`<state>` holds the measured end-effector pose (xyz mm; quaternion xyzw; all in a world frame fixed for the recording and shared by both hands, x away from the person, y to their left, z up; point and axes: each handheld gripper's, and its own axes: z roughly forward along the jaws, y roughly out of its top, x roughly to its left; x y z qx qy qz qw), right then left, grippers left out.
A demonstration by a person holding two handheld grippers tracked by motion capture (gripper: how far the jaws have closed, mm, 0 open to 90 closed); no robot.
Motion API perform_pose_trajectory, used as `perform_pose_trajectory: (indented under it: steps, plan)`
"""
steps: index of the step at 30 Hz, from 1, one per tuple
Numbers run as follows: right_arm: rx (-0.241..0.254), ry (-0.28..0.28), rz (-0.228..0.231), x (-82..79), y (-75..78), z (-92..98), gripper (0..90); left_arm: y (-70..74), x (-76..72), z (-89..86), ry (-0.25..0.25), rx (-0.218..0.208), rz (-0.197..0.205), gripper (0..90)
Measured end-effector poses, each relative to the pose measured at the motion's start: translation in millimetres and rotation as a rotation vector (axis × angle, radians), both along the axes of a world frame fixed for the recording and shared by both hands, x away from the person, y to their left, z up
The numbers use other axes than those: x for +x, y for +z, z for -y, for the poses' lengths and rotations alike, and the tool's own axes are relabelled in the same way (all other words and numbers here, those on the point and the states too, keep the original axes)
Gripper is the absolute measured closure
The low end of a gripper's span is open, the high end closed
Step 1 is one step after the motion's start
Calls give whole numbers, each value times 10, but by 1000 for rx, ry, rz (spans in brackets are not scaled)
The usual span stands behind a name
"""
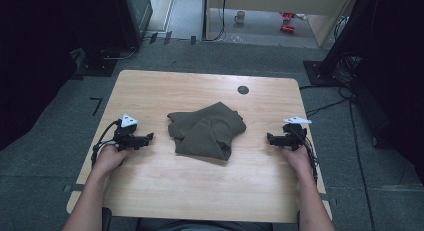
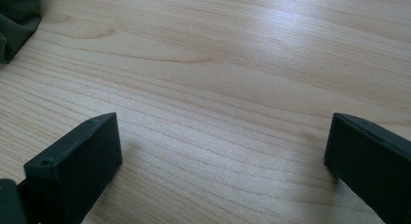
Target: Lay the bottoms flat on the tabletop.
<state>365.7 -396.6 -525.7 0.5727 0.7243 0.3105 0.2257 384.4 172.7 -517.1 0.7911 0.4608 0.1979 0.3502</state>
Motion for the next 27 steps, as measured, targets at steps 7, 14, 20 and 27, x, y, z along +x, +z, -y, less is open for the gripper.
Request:
perform_pose_trajectory:
  steps: [7, 14, 20, 27]
  plan:
    - [1, -49, -1, -29, 1, -36, 0, 4, 26, -88, 65, -80, -15, 183]
    - [2, -46, 3, -15, 1, -46, 6, 2, 35, -33, 60, -36, -6, 180]
    - [9, 4, 22, -24, 30, -54, 155, 3, 42, -5, 14, 15, 0, 179]
    - [7, 37, -8, -4, 108, -96, 270, 60, 85, -19, -16, 2, -38, 221]
